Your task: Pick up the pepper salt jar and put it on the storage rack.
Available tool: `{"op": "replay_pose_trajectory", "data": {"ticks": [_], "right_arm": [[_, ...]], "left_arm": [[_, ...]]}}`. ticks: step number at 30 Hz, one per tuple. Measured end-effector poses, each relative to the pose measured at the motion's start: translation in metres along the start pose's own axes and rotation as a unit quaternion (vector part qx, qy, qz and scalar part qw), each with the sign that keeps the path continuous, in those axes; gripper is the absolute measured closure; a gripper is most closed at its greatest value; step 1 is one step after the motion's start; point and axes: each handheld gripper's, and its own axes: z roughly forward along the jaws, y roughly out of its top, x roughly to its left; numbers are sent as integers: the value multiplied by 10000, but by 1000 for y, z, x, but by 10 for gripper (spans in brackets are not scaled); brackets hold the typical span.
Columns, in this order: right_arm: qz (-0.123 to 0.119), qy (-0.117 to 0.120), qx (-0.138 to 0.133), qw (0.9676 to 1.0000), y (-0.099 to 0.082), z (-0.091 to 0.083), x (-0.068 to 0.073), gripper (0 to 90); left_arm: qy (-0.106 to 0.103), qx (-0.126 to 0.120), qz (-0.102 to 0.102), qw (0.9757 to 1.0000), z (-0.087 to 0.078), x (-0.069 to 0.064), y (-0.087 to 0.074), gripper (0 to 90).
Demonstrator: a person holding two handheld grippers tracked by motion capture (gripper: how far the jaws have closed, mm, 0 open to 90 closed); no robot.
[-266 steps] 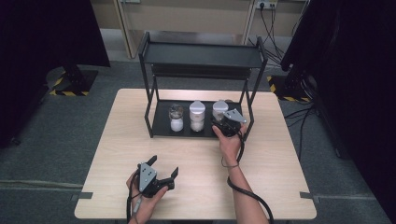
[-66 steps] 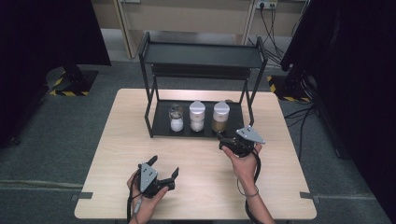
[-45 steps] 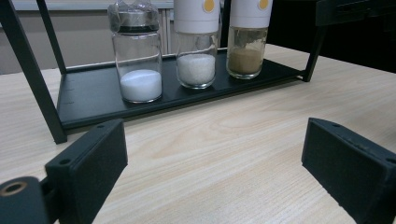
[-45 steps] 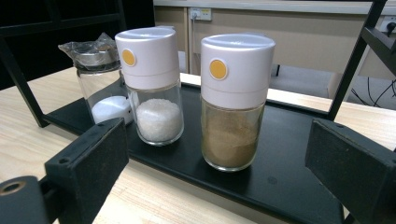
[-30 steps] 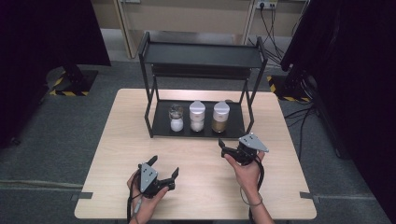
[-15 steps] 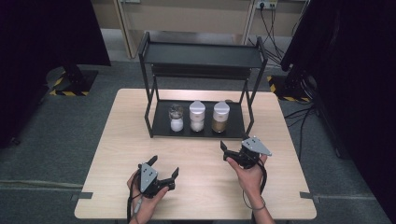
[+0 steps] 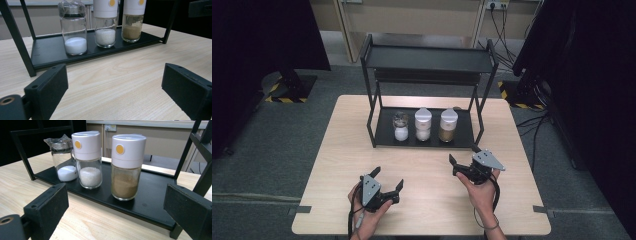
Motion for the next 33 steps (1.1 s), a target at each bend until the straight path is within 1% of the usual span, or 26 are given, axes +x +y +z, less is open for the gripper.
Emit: {"op": "replay_pose_trajectory", "data": {"ticks": [6, 22, 33], "right_arm": [[36, 30, -20, 10000, -2, -4, 0, 61], [13, 6, -13, 10000, -8, -15, -5, 60], [28, 21, -1, 10000, -14, -24, -5, 60]], "left_arm": [[1, 1, -3, 10000, 0, 0, 0, 62], [8, 3, 1, 10000, 0, 0, 0, 61], [10, 2, 9, 10000, 0, 0, 0, 62]]}}
